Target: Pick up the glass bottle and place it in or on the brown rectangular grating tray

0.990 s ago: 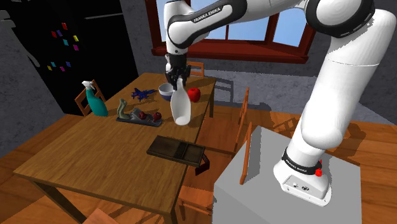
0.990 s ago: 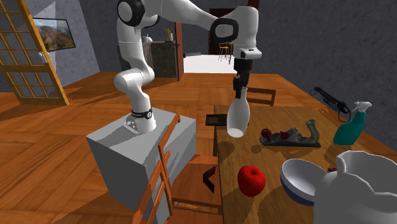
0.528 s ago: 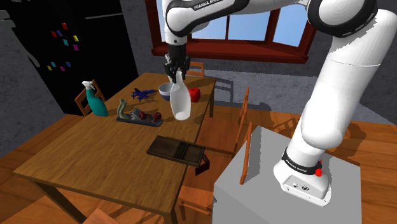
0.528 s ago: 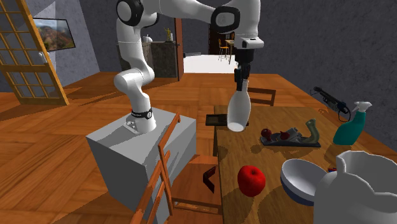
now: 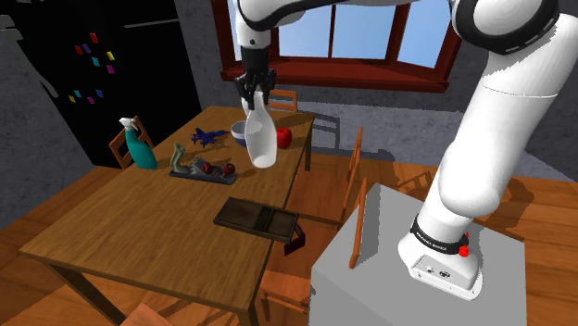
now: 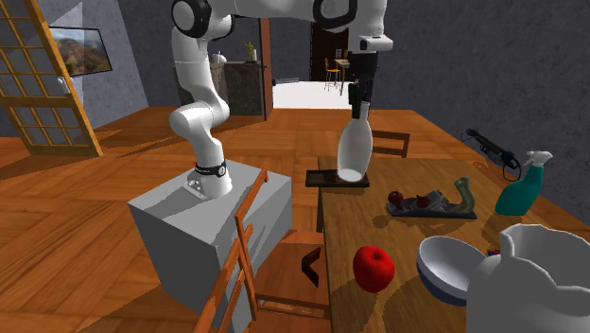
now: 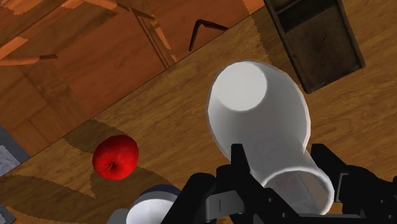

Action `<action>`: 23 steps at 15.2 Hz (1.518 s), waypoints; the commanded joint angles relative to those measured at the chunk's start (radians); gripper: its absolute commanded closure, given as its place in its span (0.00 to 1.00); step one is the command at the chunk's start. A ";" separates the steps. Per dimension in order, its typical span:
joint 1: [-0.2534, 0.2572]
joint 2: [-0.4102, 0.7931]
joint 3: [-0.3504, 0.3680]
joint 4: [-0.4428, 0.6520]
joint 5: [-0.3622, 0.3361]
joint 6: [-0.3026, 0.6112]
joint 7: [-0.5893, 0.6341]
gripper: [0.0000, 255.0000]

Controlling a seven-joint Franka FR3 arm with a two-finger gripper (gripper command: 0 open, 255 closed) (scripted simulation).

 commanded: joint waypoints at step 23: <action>0.143 -0.097 0.156 0.019 0.010 -0.120 0.297 1.00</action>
